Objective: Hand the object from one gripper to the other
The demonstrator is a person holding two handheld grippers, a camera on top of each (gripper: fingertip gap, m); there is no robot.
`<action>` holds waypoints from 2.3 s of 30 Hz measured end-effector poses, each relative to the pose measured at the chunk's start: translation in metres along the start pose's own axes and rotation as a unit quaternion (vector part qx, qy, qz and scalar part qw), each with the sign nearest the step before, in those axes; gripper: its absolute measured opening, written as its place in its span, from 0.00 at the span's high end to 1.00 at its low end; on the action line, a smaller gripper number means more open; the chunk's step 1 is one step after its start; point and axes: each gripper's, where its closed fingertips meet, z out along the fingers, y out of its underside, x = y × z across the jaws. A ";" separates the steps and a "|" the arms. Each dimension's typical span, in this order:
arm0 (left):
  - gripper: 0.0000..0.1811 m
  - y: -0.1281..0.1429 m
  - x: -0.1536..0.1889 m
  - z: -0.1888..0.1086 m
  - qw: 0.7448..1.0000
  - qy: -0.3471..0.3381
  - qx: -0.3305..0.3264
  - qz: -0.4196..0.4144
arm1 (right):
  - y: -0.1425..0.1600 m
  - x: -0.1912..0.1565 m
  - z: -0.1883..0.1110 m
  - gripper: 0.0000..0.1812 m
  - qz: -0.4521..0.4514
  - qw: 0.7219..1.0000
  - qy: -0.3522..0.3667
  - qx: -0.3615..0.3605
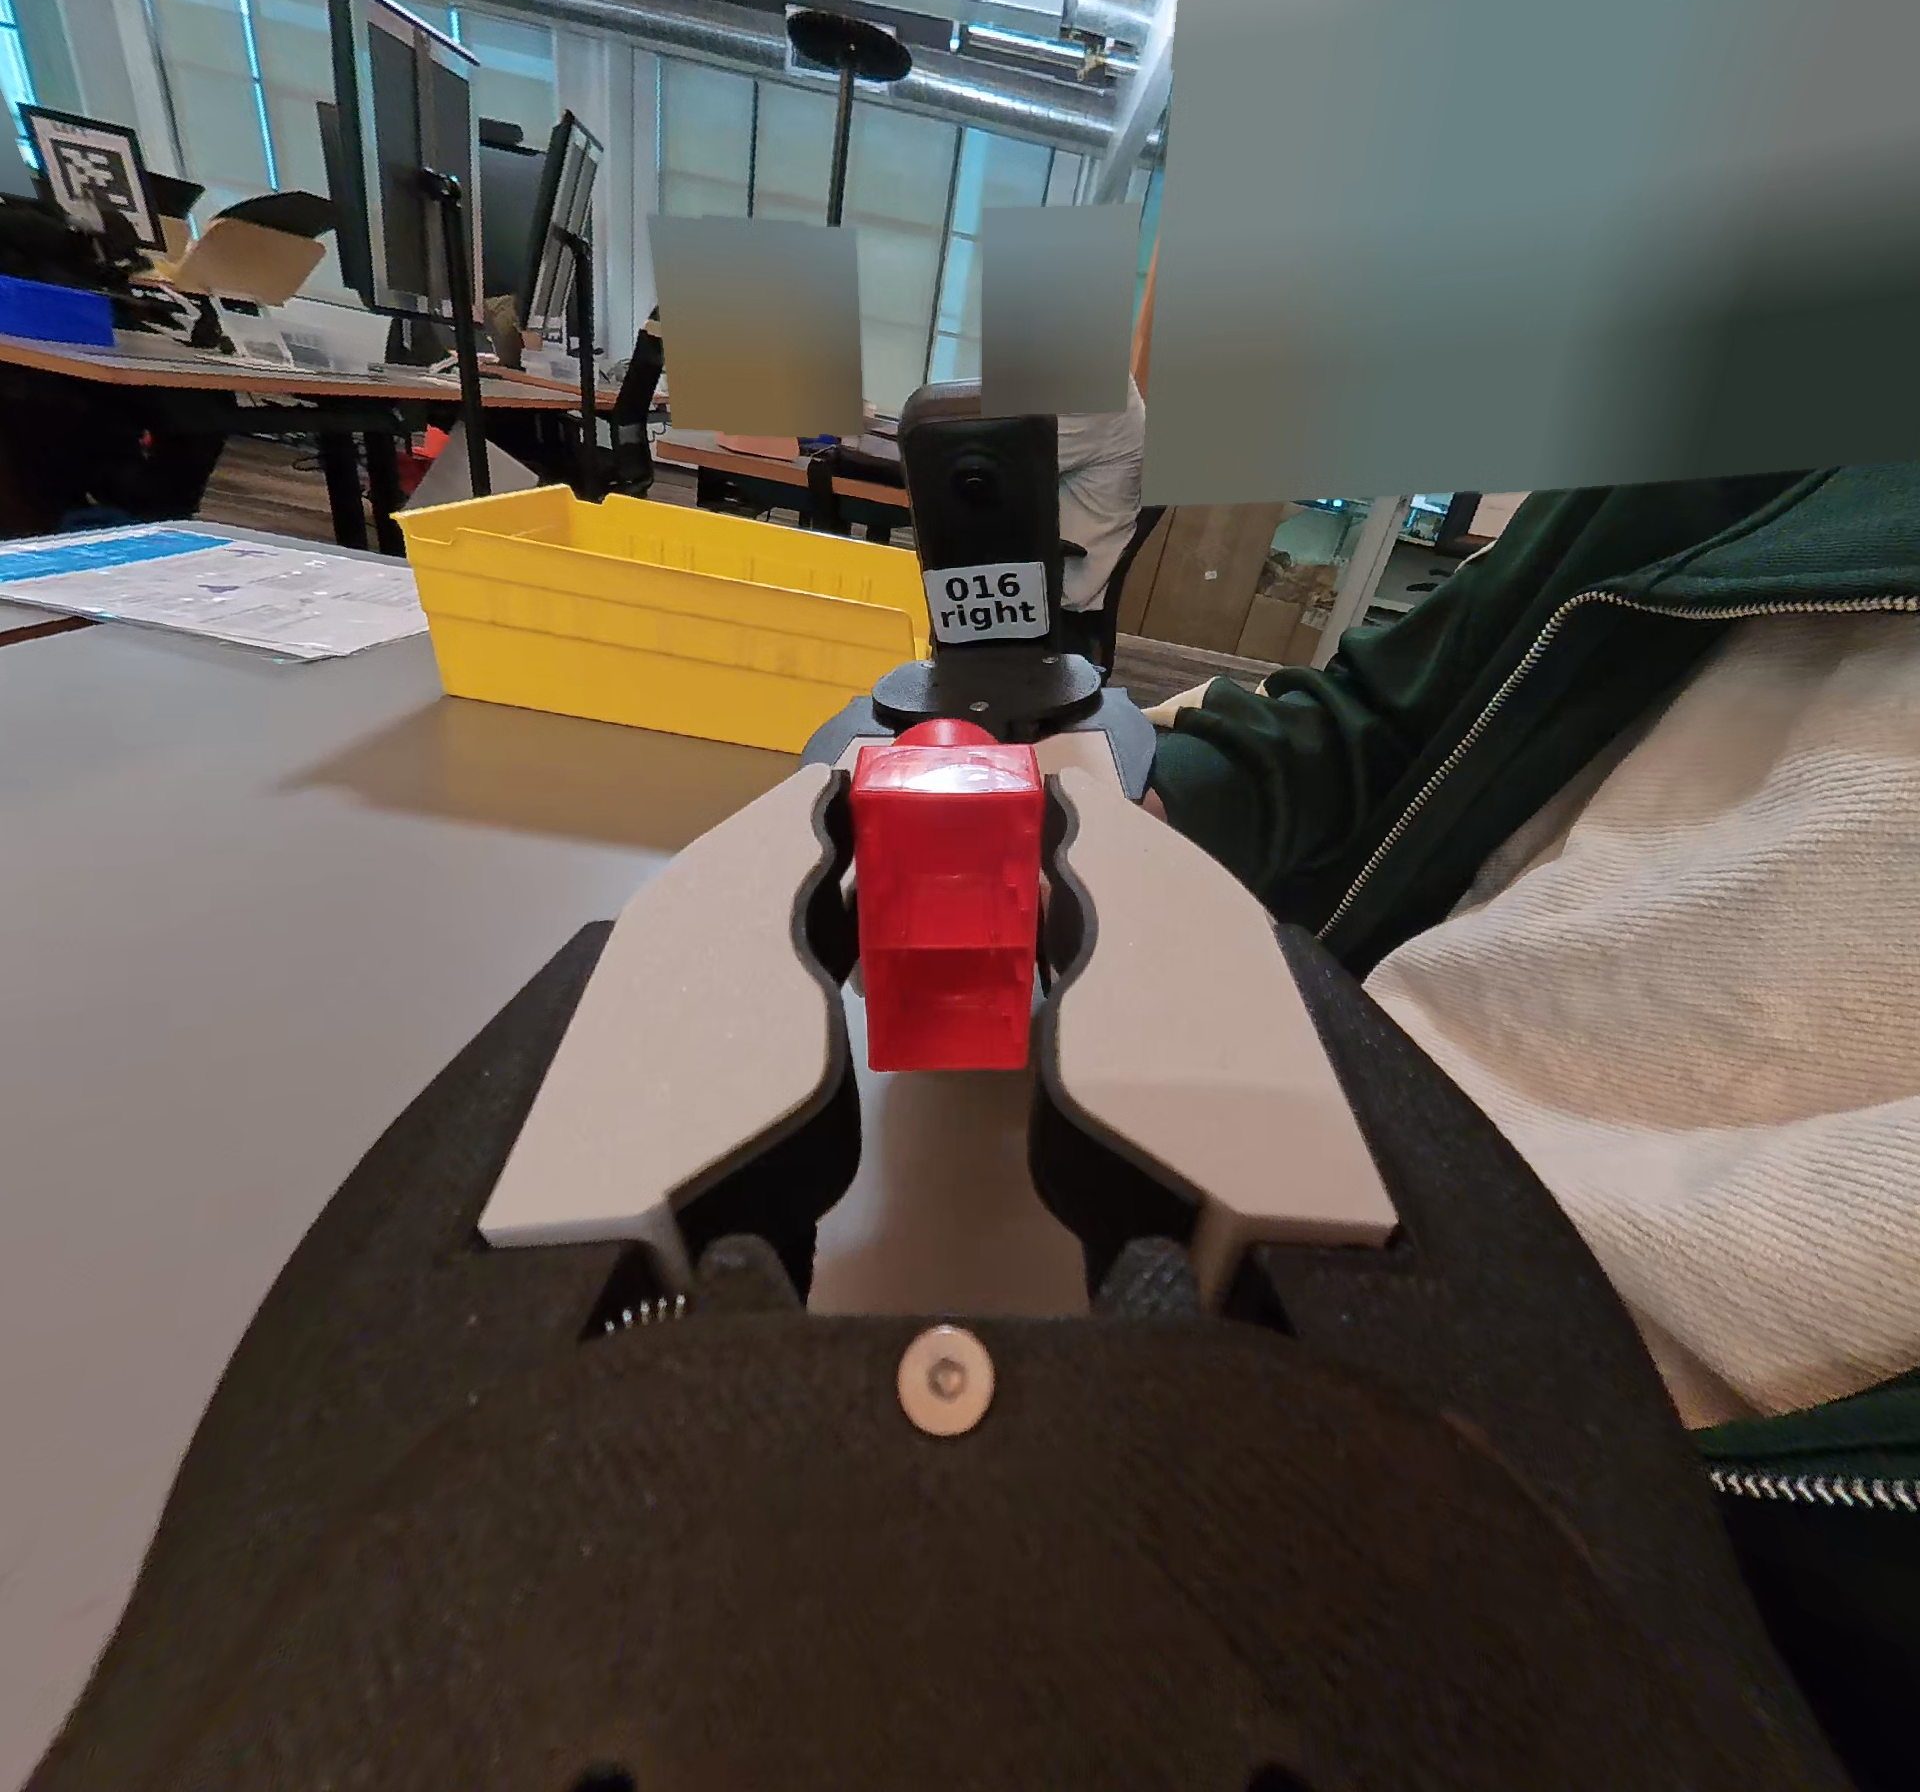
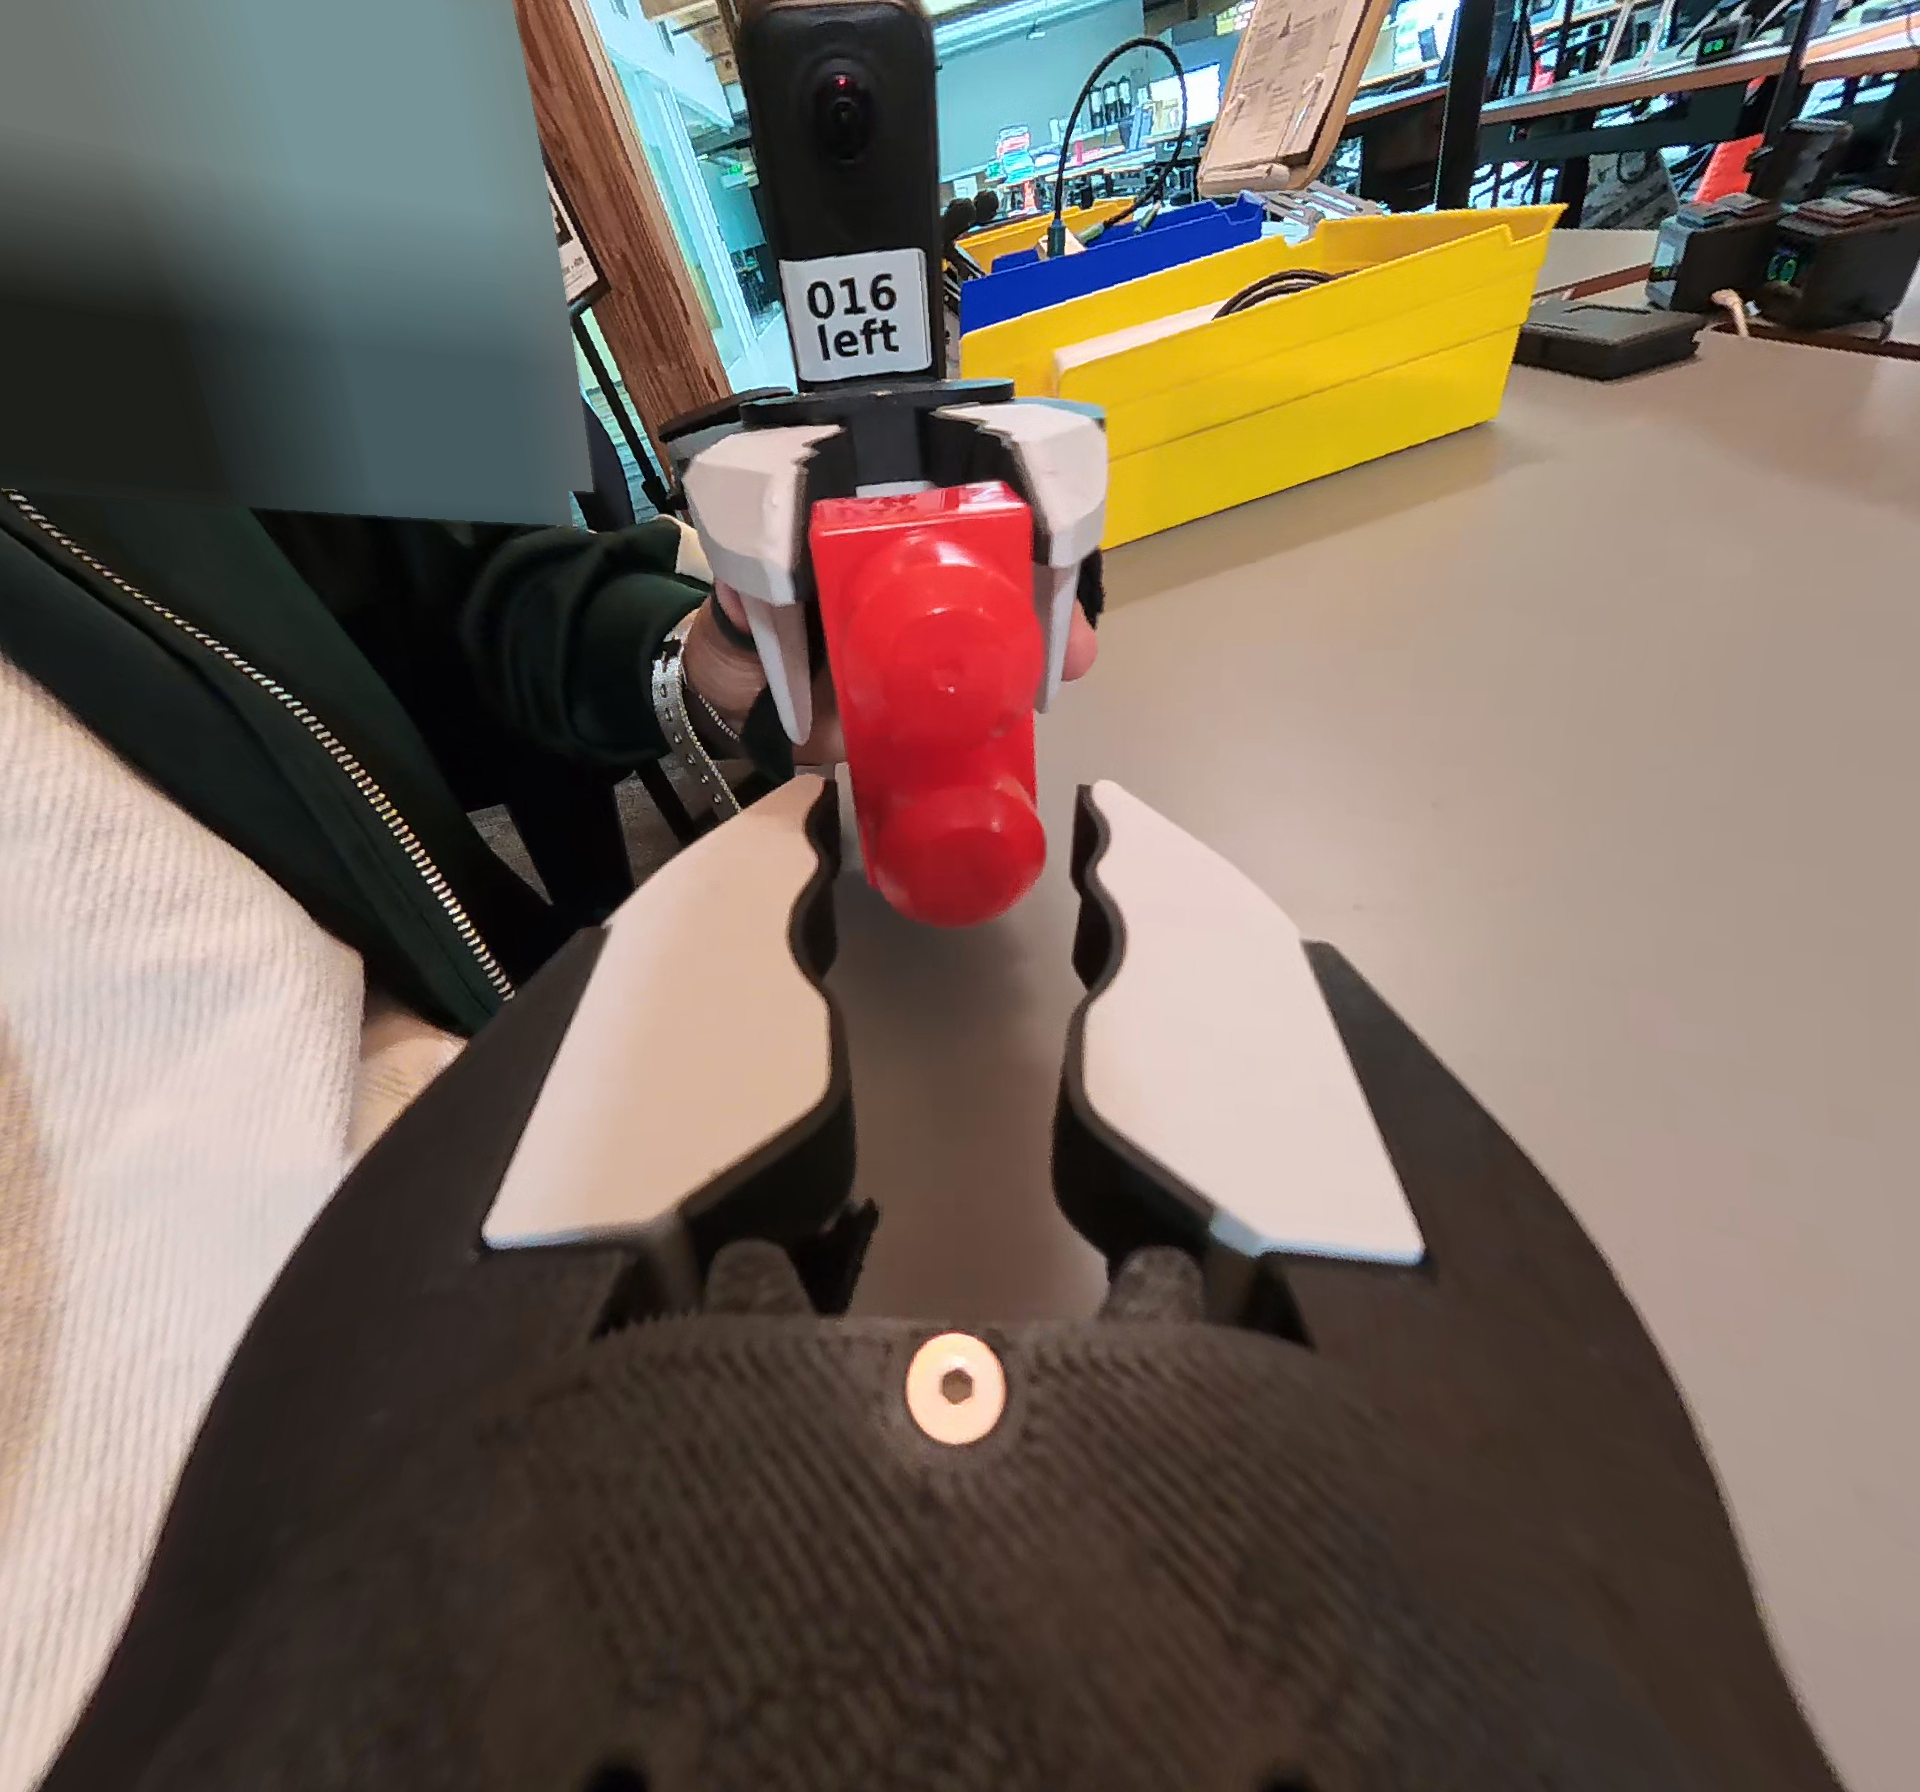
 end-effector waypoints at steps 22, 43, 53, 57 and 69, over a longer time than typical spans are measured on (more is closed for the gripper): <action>0.55 -0.004 -0.013 -0.002 0.999 -0.034 0.034 -0.022 | -0.035 0.023 -0.031 0.81 -0.027 0.996 0.080 0.032; 0.58 0.012 -0.012 0.009 0.999 -0.040 -0.006 -0.024 | 0.024 0.244 -0.445 0.82 0.188 0.723 0.619 -0.243; 0.58 0.021 -0.012 0.008 0.999 -0.044 -0.024 -0.019 | 0.065 0.288 -0.453 0.77 0.221 0.651 0.625 -0.369; 0.58 0.020 -0.016 0.004 0.998 -0.048 -0.015 -0.034 | 0.039 0.276 -0.445 0.73 0.183 0.656 0.639 -0.357; 0.47 0.025 -0.041 -0.003 0.992 -0.119 -0.031 -0.042 | -0.115 0.096 -0.133 0.77 -0.074 0.943 0.321 -0.045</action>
